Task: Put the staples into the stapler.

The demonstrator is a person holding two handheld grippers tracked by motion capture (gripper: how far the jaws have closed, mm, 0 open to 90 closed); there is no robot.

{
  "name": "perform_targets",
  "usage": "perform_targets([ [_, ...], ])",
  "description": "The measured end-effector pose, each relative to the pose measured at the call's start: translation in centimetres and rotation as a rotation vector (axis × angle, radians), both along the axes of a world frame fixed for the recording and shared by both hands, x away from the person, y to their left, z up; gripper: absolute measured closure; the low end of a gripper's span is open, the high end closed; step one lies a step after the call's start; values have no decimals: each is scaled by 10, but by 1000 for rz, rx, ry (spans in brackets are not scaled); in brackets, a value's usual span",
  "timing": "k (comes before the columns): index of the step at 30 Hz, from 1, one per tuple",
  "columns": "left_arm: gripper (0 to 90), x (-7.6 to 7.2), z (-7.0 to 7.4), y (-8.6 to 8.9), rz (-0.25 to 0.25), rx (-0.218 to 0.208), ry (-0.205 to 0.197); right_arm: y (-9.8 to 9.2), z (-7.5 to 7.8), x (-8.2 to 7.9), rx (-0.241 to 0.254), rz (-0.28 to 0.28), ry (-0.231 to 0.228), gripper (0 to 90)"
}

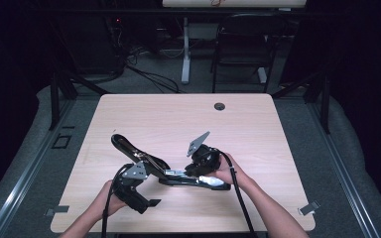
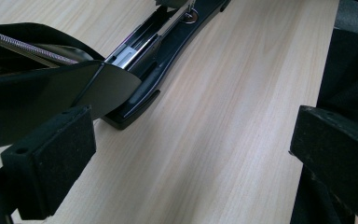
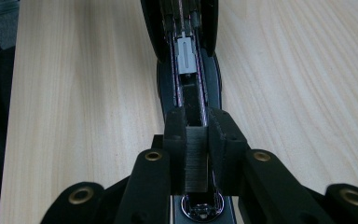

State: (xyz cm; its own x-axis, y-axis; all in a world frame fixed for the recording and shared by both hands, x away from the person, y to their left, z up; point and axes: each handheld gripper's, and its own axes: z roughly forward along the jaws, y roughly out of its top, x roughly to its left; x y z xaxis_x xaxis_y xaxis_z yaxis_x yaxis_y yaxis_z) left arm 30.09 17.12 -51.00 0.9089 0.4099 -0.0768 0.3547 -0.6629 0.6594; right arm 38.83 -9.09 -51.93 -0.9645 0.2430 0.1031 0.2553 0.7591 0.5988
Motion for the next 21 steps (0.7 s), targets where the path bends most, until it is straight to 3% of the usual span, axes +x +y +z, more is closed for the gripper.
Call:
perform_targets([
  [10,0,0,0,0,-1,1,1,-4,4,1,11,1,-25,780],
  [21,0,0,0,0,-3,4,3,-6,2,2,20,1,-8,780],
])
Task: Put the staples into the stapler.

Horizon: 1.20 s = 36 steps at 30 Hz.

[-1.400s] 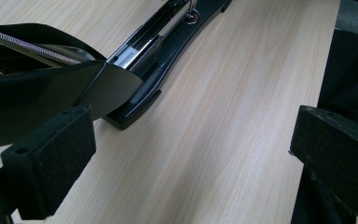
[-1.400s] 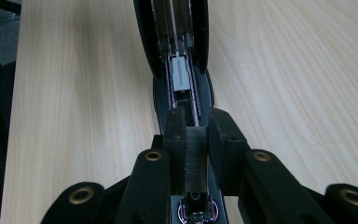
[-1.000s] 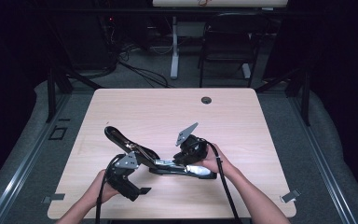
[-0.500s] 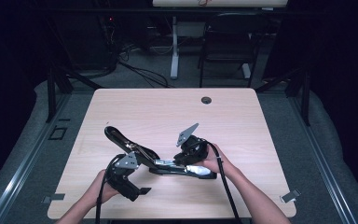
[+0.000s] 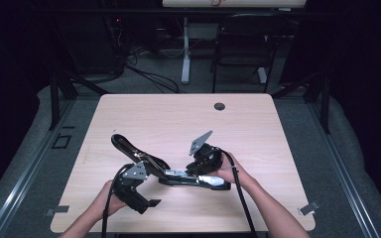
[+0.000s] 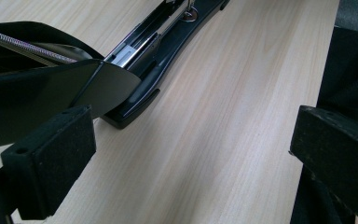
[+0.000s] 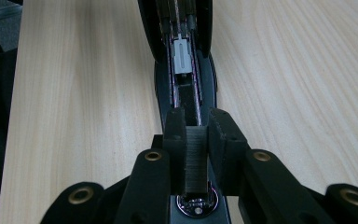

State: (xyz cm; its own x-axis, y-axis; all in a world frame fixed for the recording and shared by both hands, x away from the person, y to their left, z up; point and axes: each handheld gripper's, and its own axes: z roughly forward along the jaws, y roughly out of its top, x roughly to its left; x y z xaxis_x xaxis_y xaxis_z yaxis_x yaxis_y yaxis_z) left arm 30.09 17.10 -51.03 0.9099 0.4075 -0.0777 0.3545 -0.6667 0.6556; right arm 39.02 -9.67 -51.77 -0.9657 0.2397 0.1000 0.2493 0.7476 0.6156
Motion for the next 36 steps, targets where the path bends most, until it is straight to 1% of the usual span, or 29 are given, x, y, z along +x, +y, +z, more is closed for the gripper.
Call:
perform_targets([
  [10,0,0,0,0,1,-3,0,-2,0,0,1,13,-5,779],
  [13,0,0,0,0,2,-2,0,-4,-1,0,1,24,-5,780],
  [17,0,0,0,0,2,-2,0,-5,-2,1,15,22,0,780],
  [18,0,0,-1,0,4,-4,1,-6,-1,1,3,33,-4,780],
  [23,0,0,-1,-1,1,0,0,-6,-3,1,2,41,-2,778],
  [24,0,0,-1,-1,0,1,0,-5,-4,1,-3,41,-4,778],
  [25,0,0,-1,-1,-1,2,0,-5,-3,1,-21,50,-12,777],
  [26,0,0,-1,-1,-1,2,-1,-4,-4,0,-9,41,-6,778],
  [29,0,0,-1,-1,0,2,0,-5,-4,0,-7,43,-3,778],
  [34,0,0,-1,-1,-2,3,-1,-5,-5,0,-21,59,-10,776],
  [36,0,0,-1,-1,-2,3,0,-5,-6,0,-13,55,-11,776],
])
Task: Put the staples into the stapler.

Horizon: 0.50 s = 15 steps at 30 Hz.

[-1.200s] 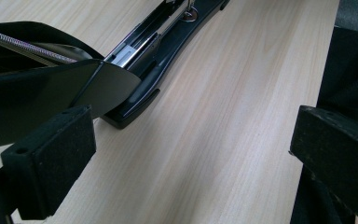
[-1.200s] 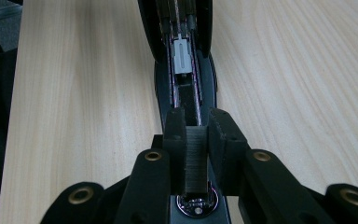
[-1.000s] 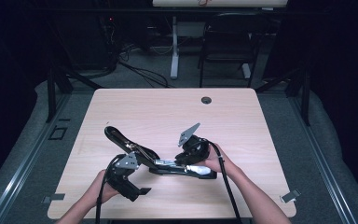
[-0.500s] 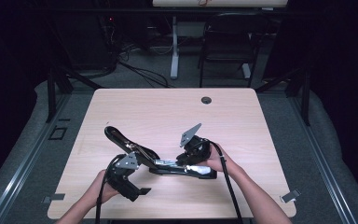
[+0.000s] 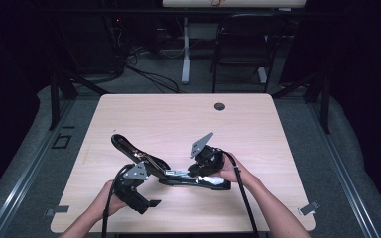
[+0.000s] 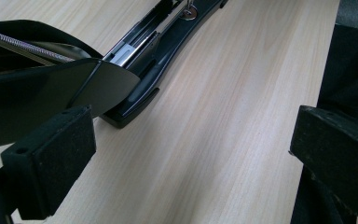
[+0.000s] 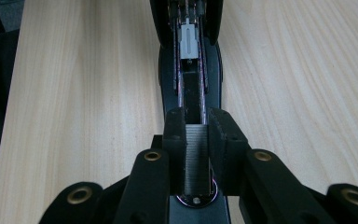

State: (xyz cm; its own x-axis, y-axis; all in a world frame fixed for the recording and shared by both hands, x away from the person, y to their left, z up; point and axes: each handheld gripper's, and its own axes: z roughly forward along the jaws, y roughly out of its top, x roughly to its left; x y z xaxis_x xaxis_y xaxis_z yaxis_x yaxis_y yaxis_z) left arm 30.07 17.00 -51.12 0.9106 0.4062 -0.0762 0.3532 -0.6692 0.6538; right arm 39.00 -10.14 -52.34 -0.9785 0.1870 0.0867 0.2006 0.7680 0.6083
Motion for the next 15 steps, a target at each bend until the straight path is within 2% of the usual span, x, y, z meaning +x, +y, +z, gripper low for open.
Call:
perform_targets([
  [2,0,0,0,0,0,1,1,0,1,1,-10,8,-3,776],
  [7,0,0,0,0,0,6,-2,0,0,0,4,1,-4,773],
  [14,0,0,0,0,0,6,-1,0,1,-1,-24,13,-29,753],
  [15,1,0,0,0,0,6,-2,0,0,-1,-13,5,-23,751],
])
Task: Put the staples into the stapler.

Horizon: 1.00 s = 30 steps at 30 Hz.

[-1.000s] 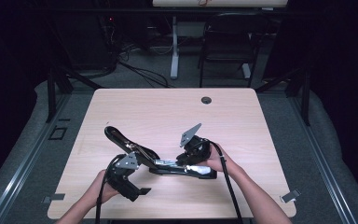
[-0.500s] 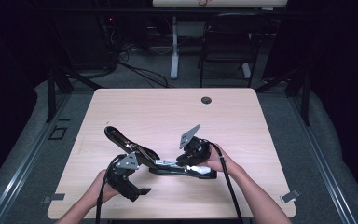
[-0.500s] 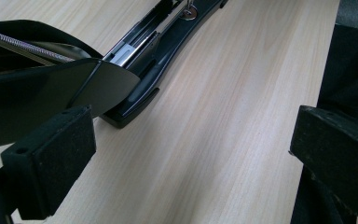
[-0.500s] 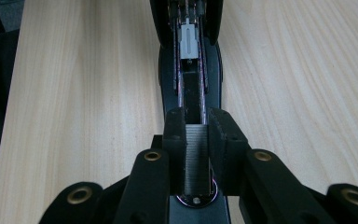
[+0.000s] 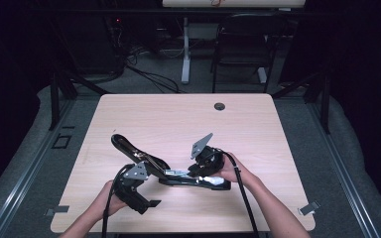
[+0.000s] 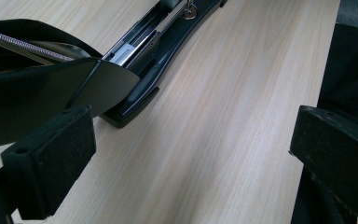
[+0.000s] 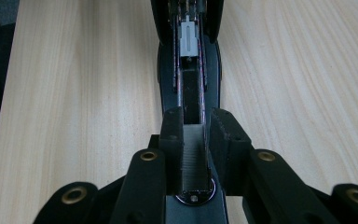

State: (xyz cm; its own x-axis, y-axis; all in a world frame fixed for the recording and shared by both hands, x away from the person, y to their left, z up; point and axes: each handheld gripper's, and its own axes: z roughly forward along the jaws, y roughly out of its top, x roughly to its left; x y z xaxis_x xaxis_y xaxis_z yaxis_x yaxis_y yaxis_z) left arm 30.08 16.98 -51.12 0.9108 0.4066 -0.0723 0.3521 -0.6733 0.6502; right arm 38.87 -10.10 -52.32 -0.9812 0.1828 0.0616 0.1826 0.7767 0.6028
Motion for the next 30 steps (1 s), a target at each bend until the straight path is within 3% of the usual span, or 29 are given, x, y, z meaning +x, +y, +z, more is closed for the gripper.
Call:
perform_targets([
  [13,0,0,1,1,4,-20,8,-2,0,1,-1,-8,10,686],
  [21,0,-1,4,5,7,-43,9,-1,5,0,-14,-89,-12,535],
  [25,0,-1,4,6,9,-43,1,-2,9,-1,-29,-180,-11,422],
  [26,0,-1,4,6,9,-42,0,-2,9,-1,-29,-180,-11,422],
  [27,0,-1,4,6,7,-40,-4,-3,10,-2,-21,-220,-7,362],
  [30,0,-1,4,6,8,-36,-7,-4,13,-3,-31,-241,-8,308],
])
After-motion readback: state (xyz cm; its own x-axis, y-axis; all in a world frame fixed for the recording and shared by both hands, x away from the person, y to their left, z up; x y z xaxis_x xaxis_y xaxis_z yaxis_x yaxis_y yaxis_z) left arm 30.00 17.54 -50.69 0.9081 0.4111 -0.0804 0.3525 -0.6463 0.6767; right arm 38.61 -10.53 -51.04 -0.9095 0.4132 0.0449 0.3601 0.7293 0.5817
